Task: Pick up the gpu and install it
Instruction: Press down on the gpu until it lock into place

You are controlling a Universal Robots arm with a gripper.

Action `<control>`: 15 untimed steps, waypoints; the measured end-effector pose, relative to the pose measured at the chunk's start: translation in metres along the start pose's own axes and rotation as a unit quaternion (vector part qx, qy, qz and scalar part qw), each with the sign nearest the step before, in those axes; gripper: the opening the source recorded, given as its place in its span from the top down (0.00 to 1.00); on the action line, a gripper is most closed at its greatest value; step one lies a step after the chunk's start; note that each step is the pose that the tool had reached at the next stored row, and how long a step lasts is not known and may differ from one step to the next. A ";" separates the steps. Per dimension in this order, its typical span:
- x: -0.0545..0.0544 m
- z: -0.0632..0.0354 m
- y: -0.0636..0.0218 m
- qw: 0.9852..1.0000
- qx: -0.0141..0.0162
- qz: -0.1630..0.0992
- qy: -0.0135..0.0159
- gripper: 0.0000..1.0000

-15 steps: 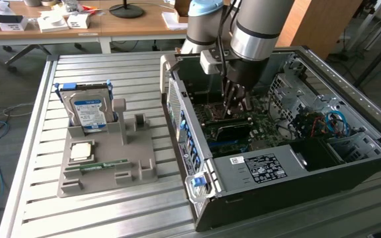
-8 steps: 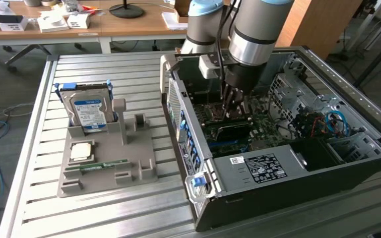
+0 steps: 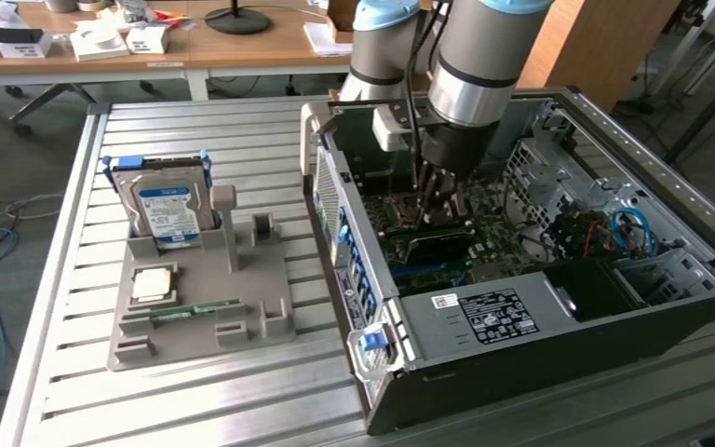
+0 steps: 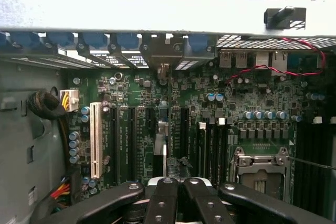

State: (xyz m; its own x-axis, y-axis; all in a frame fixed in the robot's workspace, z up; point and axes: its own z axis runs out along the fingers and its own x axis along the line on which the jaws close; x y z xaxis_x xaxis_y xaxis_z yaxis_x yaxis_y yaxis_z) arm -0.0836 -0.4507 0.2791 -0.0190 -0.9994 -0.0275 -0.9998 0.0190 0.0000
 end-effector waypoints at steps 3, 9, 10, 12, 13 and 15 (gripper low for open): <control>0.000 0.0006 -0.0002 1.000 0.000 0.000 0.000 0.89; 0.002 0.0008 -0.0001 1.000 0.000 0.000 0.000 0.89; 0.002 0.0019 -0.0002 1.000 0.000 0.000 0.000 0.89; 0.002 0.0037 -0.0002 1.000 0.000 0.000 0.000 0.89; 0.002 0.0041 -0.0002 1.000 0.000 0.000 0.000 0.89; 0.002 0.0041 -0.0002 1.000 0.000 0.000 0.000 0.89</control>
State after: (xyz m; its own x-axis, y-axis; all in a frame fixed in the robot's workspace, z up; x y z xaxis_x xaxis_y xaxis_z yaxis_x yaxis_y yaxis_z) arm -0.0835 -0.4529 0.2749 -0.0187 -0.9995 -0.0274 -0.9998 0.0187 0.0001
